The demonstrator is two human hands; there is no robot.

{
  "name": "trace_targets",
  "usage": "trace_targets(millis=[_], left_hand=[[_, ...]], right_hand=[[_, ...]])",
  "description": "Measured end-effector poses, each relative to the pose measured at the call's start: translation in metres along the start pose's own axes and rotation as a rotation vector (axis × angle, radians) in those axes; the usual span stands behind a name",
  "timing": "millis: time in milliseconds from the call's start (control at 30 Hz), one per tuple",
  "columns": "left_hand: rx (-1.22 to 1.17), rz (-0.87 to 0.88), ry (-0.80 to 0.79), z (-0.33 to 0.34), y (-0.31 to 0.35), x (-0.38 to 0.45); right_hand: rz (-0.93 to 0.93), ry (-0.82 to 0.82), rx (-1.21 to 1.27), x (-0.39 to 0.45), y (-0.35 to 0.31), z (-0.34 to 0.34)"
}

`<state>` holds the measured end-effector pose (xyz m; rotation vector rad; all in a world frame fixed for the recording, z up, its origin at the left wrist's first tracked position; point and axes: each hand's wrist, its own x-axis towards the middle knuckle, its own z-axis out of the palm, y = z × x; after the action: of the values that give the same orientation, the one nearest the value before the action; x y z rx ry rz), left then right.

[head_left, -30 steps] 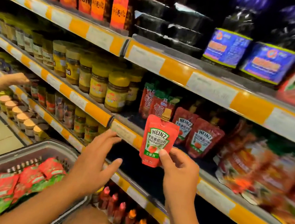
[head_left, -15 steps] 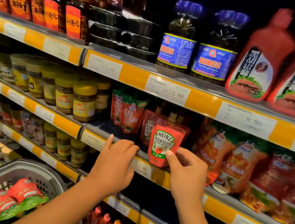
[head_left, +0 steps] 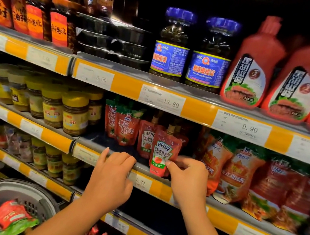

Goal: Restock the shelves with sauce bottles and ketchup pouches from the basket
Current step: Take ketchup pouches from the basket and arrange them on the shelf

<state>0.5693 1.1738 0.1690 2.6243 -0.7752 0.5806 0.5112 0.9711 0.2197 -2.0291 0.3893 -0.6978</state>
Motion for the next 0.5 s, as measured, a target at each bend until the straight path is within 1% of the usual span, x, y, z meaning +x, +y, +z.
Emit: trace_targets(millis=[100, 233, 400, 500], left_hand=[[-0.012, -0.01, -0.008, -0.003, 0.002, 0.0], [-0.027, -0.022, -0.032, -0.01, 0.006, 0.001], [-0.032, -0.039, -0.061, -0.019, 0.007, 0.01], [-0.105, -0.087, -0.024, -0.024, 0.011, 0.024]], right_hand=[[0.033, -0.008, -0.04, 0.003, -0.001, 0.005], [0.034, 0.015, -0.079, 0.003, -0.003, 0.008], [0.046, -0.006, -0.15, 0.002, -0.007, 0.009], [0.035, -0.044, -0.134, 0.003, -0.01, 0.008]])
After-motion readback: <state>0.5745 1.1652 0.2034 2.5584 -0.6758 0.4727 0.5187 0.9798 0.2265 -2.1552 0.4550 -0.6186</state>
